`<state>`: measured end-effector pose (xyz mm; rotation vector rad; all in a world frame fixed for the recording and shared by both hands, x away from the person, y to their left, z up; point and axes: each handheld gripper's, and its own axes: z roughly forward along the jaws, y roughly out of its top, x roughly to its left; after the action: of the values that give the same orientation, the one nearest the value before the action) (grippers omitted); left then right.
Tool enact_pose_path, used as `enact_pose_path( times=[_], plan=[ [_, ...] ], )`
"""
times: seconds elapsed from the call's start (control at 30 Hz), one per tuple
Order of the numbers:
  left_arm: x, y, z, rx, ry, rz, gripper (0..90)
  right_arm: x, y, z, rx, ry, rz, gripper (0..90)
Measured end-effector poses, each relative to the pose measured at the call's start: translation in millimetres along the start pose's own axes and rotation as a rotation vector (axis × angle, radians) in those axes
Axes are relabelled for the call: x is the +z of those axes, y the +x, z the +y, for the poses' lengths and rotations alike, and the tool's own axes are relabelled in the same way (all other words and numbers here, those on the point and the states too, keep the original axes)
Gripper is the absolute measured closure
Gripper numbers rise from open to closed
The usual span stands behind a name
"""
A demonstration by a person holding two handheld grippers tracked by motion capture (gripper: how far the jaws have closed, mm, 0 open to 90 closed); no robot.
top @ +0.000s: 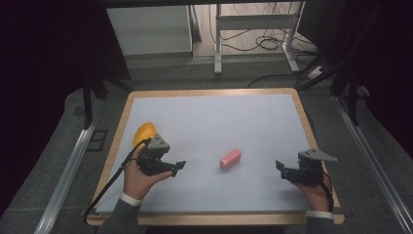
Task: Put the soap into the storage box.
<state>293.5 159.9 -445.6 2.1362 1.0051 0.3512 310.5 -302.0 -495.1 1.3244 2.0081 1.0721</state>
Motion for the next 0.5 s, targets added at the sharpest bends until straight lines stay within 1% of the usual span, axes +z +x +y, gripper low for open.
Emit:
enact_pose_path(
  times=[0.1, 0.13, 0.17, 0.23, 0.43, 0.5],
  plan=[
    [3.2, -2.0, 4.8, 0.008, 0.003, -0.005, 21.0, 0.2, -0.1, 0.1, -0.001, 0.0, -0.002, 8.3],
    [5.2, -3.5, 7.5, 0.014, 0.014, -0.001, 21.1, 0.7, -0.3, -0.3, -0.001, 0.003, -0.002, 8.2],
    [5.2, -3.5, 7.5, 0.014, 0.014, -0.001, 21.2, 0.7, -0.3, -0.3, -0.001, 0.003, -0.002, 8.2],
    [7.0, -5.2, 10.2, 0.021, 0.015, -0.004, 21.3, 0.8, -0.9, -0.6, 0.002, -0.001, -0.011, 8.3],
    [15.7, -12.6, 17.8, 0.032, 0.022, -0.015, 21.2, 0.4, -1.9, -0.9, 0.003, 0.002, -0.005, 8.4],
    [19.1, -16.1, 20.1, 0.042, 0.03, -0.017, 21.3, 0.5, -1.9, -1.0, 0.003, 0.003, -0.005, 8.4]
  ],
)
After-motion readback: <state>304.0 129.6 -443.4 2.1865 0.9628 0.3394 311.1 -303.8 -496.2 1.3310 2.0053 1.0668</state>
